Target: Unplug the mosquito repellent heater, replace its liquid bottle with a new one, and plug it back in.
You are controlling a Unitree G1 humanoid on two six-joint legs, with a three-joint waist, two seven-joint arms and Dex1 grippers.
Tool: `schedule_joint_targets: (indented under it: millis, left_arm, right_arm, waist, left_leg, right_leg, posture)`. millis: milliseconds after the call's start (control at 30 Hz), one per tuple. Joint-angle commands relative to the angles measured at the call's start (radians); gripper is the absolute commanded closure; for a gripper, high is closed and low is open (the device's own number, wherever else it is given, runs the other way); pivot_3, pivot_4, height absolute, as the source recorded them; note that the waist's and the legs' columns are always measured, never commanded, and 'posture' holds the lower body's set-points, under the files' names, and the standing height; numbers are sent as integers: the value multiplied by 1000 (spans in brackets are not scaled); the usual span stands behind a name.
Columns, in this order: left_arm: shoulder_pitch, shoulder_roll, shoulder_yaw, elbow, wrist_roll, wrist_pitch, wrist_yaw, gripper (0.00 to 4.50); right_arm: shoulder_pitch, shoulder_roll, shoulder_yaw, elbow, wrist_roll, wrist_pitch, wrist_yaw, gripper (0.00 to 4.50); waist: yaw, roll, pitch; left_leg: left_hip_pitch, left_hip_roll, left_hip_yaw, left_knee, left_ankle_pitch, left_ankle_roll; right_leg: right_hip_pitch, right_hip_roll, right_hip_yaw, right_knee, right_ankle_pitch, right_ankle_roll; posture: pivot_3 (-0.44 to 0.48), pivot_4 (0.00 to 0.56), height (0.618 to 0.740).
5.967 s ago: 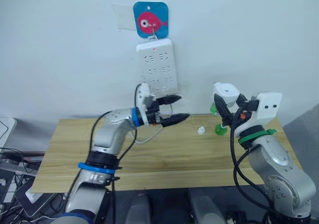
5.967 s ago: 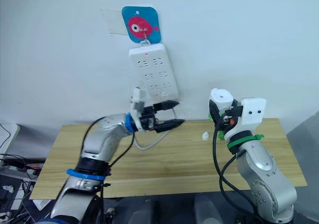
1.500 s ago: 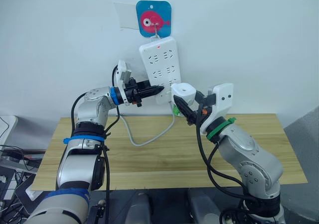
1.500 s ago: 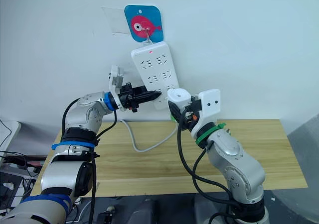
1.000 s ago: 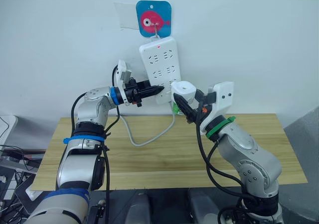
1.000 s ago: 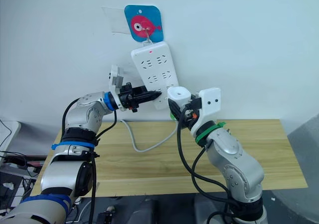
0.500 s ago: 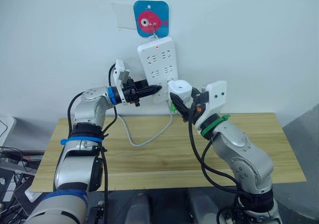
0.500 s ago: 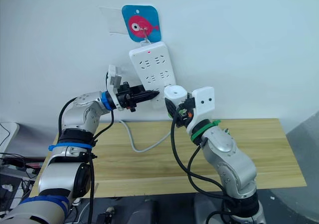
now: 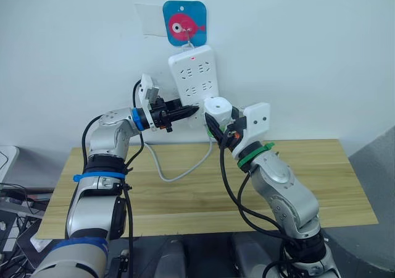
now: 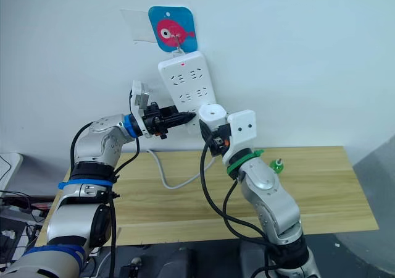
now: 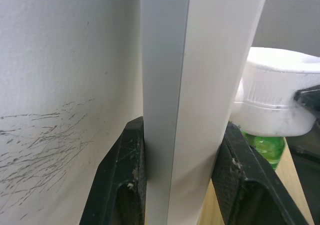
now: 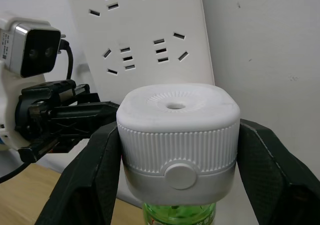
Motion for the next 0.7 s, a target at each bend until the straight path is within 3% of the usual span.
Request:
schedule_joint_targets:
  millis: [33,533,700]
  left_arm:
    - [-7,-22,-5,-51,-43,16,-34,3177]
    - [0,-26,-5,-59,-41,14,-32,3177]
    - [2,-21,-6,-42,-32,-4,-38,3177]
  right_arm:
    - [-40,24,13,56,-61,-5,-27,1600]
    - [-52,54,32,94,-126,-39,8,1600]
    - [-6,8,8,9,-99,-12,60,40]
  waist:
    - [0,0,0]
    - [-6,0,0]
    - [10,-3,1]
  left_leg:
    - [0,0,0,0,0,0]
    - [2,1,0,0,1,-2]
    - [0,1,-1,0,1,-2]
  right_leg:
    - [0,0,0,0,0,0]
    - [-2,2,0,7,-1,-1]
    - [-1,1,-1,6,-2,-3]
  posture:
    - [-45,205,740]
    - [-44,208,740]
    - [-54,208,740]
